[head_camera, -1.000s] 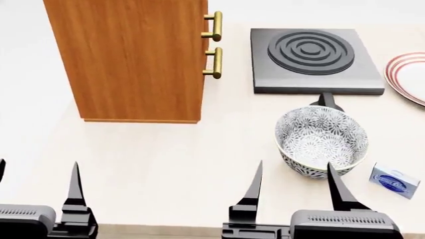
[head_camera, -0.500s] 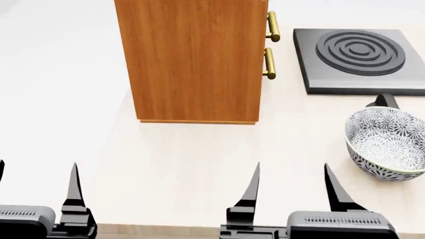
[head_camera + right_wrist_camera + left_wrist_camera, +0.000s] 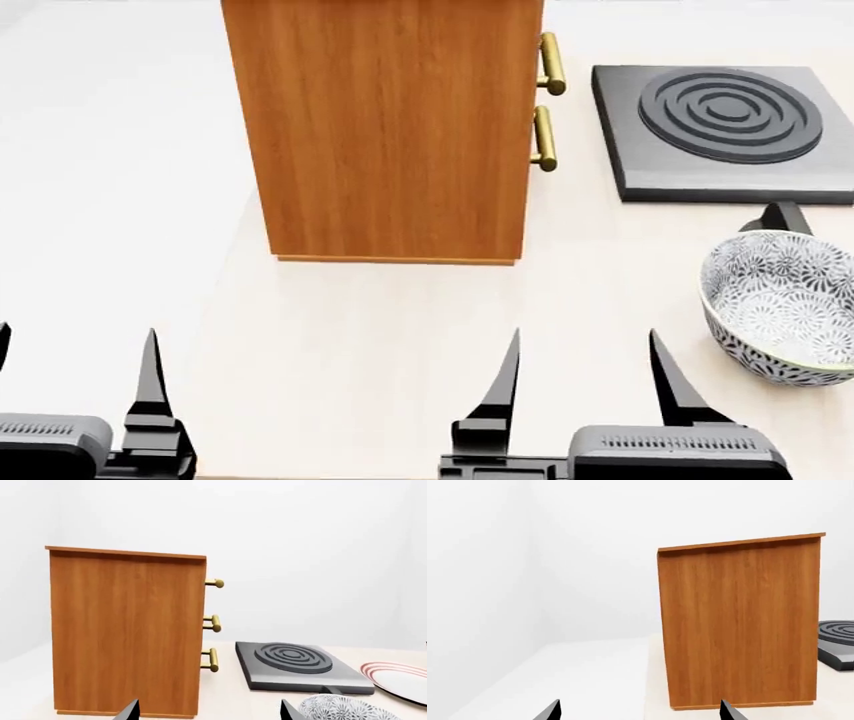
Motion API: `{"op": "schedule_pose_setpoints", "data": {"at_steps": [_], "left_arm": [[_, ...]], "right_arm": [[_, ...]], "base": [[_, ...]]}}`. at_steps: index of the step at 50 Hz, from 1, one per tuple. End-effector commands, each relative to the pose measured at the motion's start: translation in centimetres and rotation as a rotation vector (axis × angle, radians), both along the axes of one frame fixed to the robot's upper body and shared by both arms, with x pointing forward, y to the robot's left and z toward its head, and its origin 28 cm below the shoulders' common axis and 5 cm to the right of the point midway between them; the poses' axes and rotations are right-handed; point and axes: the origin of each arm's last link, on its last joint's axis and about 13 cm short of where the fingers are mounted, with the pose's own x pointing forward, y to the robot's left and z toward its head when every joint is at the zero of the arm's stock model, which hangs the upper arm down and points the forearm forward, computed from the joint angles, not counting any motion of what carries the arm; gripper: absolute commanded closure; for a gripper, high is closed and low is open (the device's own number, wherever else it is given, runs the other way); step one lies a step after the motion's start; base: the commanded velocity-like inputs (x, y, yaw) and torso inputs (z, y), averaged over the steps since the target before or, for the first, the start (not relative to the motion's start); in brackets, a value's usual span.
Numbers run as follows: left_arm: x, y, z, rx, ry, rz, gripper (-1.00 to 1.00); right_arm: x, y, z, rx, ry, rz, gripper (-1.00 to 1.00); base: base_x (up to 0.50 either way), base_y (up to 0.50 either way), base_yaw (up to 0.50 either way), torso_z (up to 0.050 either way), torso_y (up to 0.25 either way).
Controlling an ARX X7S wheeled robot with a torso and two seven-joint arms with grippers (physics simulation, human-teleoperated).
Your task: Put the bowl on the top of the cabinet.
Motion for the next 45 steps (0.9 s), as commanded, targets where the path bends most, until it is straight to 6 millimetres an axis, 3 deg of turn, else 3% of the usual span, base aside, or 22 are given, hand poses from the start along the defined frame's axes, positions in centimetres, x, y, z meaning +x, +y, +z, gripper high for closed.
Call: {"op": "schedule_pose_setpoints", "data": {"at_steps": [1, 45], "left_arm": [[0.00, 0.01, -0.01, 0.000, -0.001, 0.000, -1.00], [-0.03, -0.03, 0.08, 0.000, -0.004, 0.002, -1.00]], "right_arm": [[0.02, -0.03, 0.02, 0.002, 0.001, -0.003, -1.00], [0.05, -0.08, -0.03, 0.004, 0.000, -0.008, -1.00]], "base": [[0.29, 0.01, 0.00, 0.000, 0.000], [0.26, 0.02, 0.00, 0.000, 0.000]]}}
